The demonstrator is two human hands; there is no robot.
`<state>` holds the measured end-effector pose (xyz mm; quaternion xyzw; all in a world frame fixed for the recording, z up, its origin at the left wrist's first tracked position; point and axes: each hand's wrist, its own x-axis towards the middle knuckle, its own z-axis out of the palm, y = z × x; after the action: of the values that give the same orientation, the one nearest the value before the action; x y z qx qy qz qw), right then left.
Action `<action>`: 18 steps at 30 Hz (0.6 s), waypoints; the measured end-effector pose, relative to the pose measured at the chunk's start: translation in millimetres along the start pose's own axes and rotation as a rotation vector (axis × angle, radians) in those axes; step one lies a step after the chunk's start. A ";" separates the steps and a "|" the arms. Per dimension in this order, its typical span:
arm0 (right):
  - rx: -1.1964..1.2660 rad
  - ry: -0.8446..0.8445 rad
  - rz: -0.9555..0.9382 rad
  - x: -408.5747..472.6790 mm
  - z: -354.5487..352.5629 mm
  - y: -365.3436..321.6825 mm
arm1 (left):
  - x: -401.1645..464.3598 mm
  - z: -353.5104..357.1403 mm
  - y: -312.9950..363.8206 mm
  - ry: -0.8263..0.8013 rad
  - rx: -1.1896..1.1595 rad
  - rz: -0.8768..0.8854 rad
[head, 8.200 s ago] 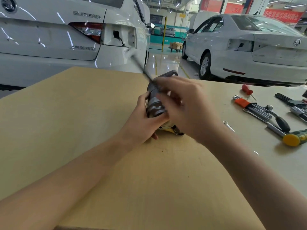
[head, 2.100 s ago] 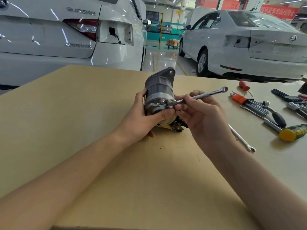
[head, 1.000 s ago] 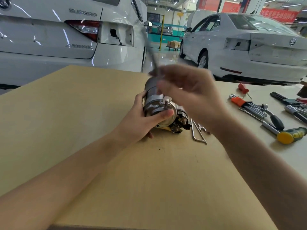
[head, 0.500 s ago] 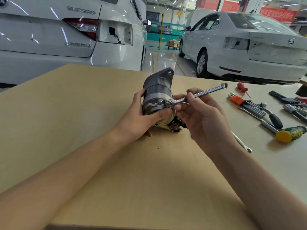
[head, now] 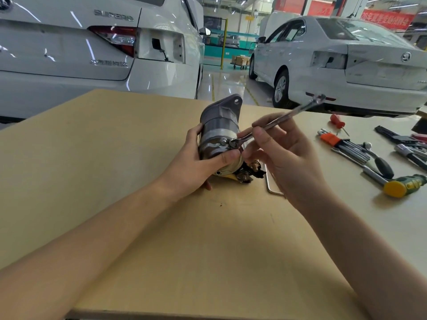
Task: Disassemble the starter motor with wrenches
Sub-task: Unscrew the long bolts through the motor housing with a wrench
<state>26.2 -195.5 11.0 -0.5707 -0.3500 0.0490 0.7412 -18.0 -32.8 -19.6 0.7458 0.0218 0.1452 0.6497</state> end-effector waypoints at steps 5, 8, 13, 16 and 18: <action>-0.623 -0.131 -0.194 18.1 20.8 -16.9 | 1.8 -1.0 -4.1 -0.003 0.031 0.008; -1.070 -0.232 -0.305 24.5 35.0 -18.2 | 3.8 -1.9 -6.2 -0.010 0.057 0.026; -0.375 -0.166 -0.226 15.8 31.5 -18.6 | -0.8 -0.6 -2.0 0.004 0.073 0.014; 0.067 0.033 -0.019 5.0 20.4 -9.4 | -3.2 0.6 1.5 0.010 0.058 0.000; 0.280 0.165 0.133 1.7 14.4 -3.0 | -2.2 0.0 2.2 0.015 0.061 0.002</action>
<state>18.2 -184.0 16.0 -0.4857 -0.2392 0.0990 0.8349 -20.4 -33.6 -17.8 0.7642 0.0303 0.1506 0.6264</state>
